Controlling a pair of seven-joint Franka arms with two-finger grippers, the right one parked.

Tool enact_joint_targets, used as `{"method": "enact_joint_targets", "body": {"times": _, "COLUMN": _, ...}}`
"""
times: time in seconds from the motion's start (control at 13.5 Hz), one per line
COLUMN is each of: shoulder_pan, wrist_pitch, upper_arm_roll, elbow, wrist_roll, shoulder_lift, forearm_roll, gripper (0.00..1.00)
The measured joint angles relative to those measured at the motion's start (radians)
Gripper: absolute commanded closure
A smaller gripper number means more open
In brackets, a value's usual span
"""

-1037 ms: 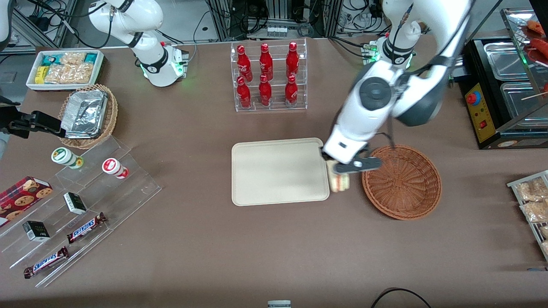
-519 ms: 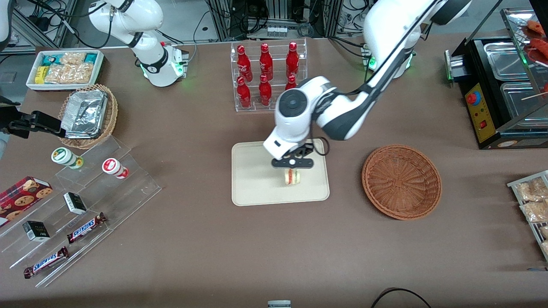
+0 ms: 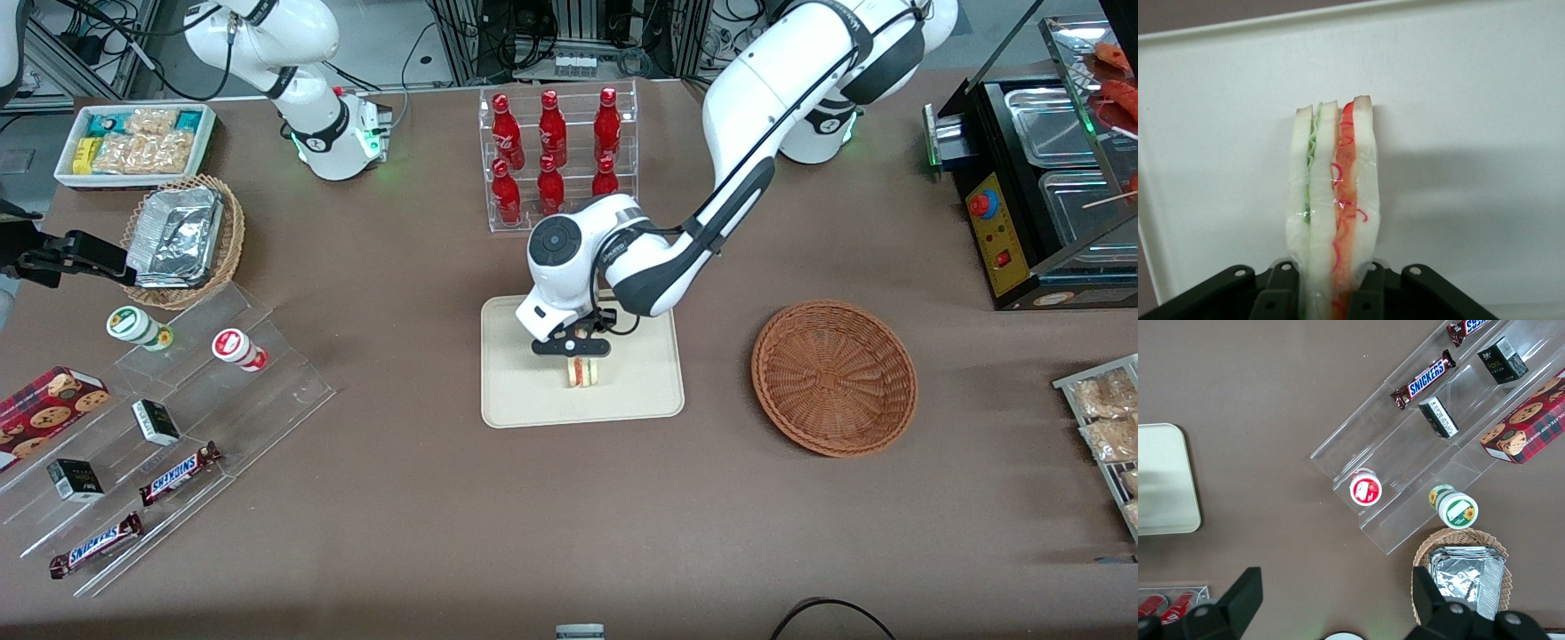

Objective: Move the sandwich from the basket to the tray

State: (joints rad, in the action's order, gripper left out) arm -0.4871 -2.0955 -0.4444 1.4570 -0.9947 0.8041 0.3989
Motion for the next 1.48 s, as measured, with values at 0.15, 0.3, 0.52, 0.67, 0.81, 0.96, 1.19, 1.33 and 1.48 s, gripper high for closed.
{"method": "enact_joint_targets", "body": {"times": 0.15, "shoulder_pan": 0.0, "wrist_pitch": -0.016, "upper_arm_roll": 0.0, "elbow": -0.001, "wrist_roll": 0.0, "shoulder_lift": 0.02, "forearm_roll": 0.0, "gripper": 0.61}}
{"method": "enact_joint_targets", "body": {"times": 0.3, "shoulder_pan": 0.0, "wrist_pitch": -0.032, "upper_arm_roll": 0.0, "elbow": -0.002, "wrist_roll": 0.0, "shoulder_lift": 0.026, "forearm_roll": 0.001, "gripper": 0.0}}
{"method": "enact_joint_targets", "body": {"times": 0.52, "shoulder_pan": 0.001, "wrist_pitch": -0.033, "upper_arm_roll": 0.0, "elbow": -0.02, "wrist_roll": 0.0, "shoulder_lift": 0.024, "forearm_roll": 0.002, "gripper": 0.0}}
{"method": "enact_joint_targets", "body": {"times": 0.67, "shoulder_pan": 0.005, "wrist_pitch": -0.023, "upper_arm_roll": 0.0, "elbow": -0.038, "wrist_roll": -0.001, "shoulder_lift": 0.005, "forearm_roll": 0.002, "gripper": 0.0}}
{"method": "enact_joint_targets", "body": {"times": 0.81, "shoulder_pan": 0.015, "wrist_pitch": 0.042, "upper_arm_roll": 0.001, "elbow": -0.052, "wrist_roll": -0.01, "shoulder_lift": -0.052, "forearm_roll": -0.004, "gripper": 0.0}}
{"method": "enact_joint_targets", "body": {"times": 0.96, "shoulder_pan": 0.046, "wrist_pitch": 0.11, "upper_arm_roll": 0.001, "elbow": -0.057, "wrist_roll": -0.018, "shoulder_lift": -0.134, "forearm_roll": -0.036, "gripper": 0.0}}
{"method": "enact_joint_targets", "body": {"times": 1.19, "shoulder_pan": 0.114, "wrist_pitch": 0.23, "upper_arm_roll": 0.001, "elbow": -0.057, "wrist_roll": -0.018, "shoulder_lift": -0.266, "forearm_roll": -0.06, "gripper": 0.0}}
{"method": "enact_joint_targets", "body": {"times": 1.33, "shoulder_pan": 0.175, "wrist_pitch": 0.293, "upper_arm_roll": 0.001, "elbow": -0.053, "wrist_roll": -0.008, "shoulder_lift": -0.348, "forearm_roll": -0.093, "gripper": 0.0}}
{"method": "enact_joint_targets", "body": {"times": 1.48, "shoulder_pan": 0.253, "wrist_pitch": 0.356, "upper_arm_roll": 0.003, "elbow": -0.034, "wrist_roll": 0.082, "shoulder_lift": -0.43, "forearm_roll": -0.151, "gripper": 0.0}}
